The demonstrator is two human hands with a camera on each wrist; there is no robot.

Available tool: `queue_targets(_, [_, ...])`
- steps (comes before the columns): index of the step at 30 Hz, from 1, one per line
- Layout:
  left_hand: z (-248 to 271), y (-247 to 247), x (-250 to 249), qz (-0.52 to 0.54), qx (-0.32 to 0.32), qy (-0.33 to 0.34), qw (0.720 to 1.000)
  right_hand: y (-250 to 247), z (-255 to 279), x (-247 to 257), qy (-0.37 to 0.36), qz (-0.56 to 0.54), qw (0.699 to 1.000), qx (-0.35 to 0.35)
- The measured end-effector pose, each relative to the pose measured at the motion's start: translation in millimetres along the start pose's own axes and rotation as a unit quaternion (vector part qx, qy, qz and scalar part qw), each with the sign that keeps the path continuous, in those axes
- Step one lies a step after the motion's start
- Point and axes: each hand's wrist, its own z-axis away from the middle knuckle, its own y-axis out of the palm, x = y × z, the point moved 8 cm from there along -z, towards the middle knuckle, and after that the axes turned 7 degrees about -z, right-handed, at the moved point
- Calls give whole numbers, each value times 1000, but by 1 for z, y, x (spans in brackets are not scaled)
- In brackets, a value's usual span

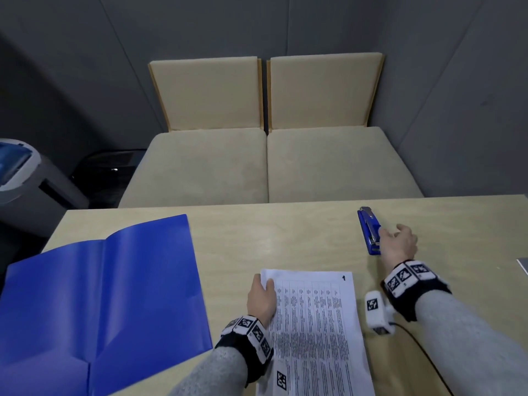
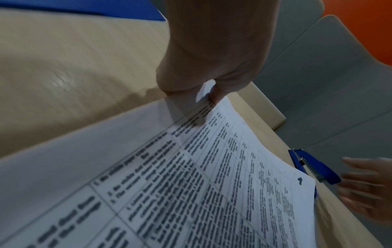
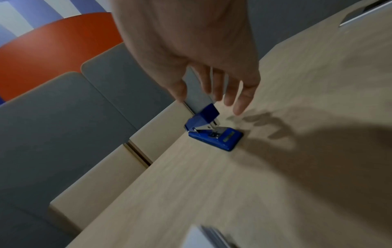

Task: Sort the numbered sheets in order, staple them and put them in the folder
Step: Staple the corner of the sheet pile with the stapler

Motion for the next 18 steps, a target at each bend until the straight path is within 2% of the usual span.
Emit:
queue_targets(3, [-1,3,4,-2,8,-5,1000,21,-21,5,1,65,996,52])
queue_targets(6, [-1,2,3,-3,9,-4,1000,30,-25,6,-20,103,993,49])
queue_targets(8, [-1,1,2,-2,7,-2,1000,29,-22,5,-13,126,991,48])
queue_targets(13, [-5,4,7,2,6,3,1000,35,-6,5,-28,228,966,114])
queue_targets(16, [-4,4,6,14,7,14,1000,41,7,1,-52,233,962,135])
queue_targets(18, [-2,1,5,22,7,18,1000,44,15,-11,-24,216,964,151])
